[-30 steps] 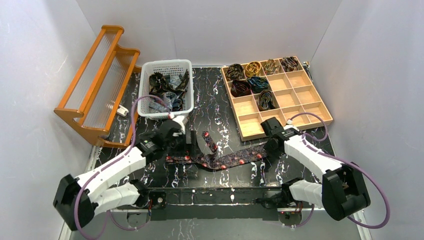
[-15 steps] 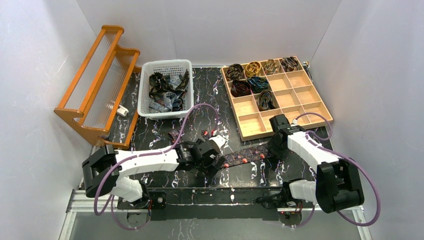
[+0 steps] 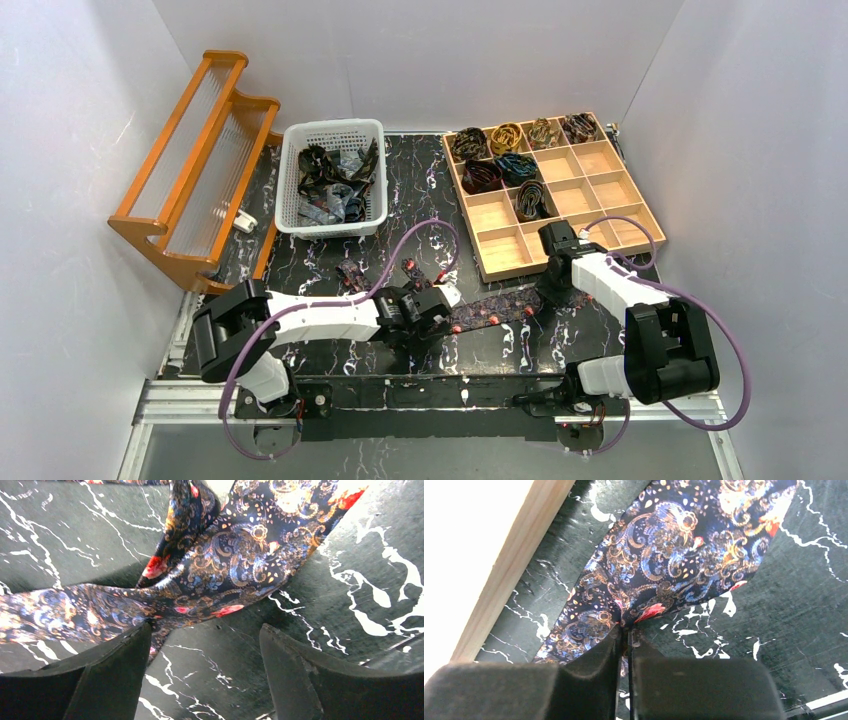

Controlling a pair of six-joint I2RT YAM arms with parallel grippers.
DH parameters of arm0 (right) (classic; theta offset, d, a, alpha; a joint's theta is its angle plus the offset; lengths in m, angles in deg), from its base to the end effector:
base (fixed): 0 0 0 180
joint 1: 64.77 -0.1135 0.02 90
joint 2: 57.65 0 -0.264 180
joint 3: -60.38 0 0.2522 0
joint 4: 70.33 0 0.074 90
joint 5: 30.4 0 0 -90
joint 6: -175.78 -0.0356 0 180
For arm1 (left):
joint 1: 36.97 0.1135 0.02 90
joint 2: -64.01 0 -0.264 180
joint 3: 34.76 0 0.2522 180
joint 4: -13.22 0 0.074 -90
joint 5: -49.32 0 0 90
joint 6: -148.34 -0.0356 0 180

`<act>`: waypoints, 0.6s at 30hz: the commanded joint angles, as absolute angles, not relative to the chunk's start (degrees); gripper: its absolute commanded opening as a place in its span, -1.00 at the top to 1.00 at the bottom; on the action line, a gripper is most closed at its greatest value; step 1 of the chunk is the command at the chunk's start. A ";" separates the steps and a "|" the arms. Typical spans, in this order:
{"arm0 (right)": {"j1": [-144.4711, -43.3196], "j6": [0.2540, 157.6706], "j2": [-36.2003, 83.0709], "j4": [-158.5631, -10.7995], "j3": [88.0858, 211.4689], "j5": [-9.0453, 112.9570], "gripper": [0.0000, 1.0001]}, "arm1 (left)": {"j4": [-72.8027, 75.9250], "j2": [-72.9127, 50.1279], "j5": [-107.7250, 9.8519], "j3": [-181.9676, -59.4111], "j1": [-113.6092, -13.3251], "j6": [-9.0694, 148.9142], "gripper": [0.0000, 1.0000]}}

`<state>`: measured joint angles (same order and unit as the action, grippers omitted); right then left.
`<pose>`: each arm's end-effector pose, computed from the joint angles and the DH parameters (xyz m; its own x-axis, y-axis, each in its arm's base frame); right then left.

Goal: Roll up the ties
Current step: Flatten out the tie at the center of the board.

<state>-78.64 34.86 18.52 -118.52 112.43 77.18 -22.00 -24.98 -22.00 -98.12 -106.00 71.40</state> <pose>0.2160 0.0423 0.1640 -0.6913 0.5915 -0.4149 0.6301 0.7746 0.0545 0.1163 -0.2716 0.1743 -0.4917 0.6849 -0.5377 0.7367 0.6564 0.1624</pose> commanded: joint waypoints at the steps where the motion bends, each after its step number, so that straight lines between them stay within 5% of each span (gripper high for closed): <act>1: -78.31 36.57 19.91 -118.63 111.86 77.17 0.78 | -23.50 -26.49 -17.25 -100.02 -106.45 69.02 -0.44; 4: -78.30 38.12 18.19 -118.41 112.50 76.91 0.97 | -23.35 -27.44 -16.39 -100.99 -106.49 68.36 -0.19; 13: -77.58 38.87 13.56 -123.33 115.89 78.68 0.97 | -23.69 -25.01 -16.71 -102.19 -106.49 67.62 0.95; 18: -76.30 37.56 9.31 -129.18 118.28 78.20 0.97 | -25.11 -20.39 -17.71 -102.58 -106.49 68.74 1.00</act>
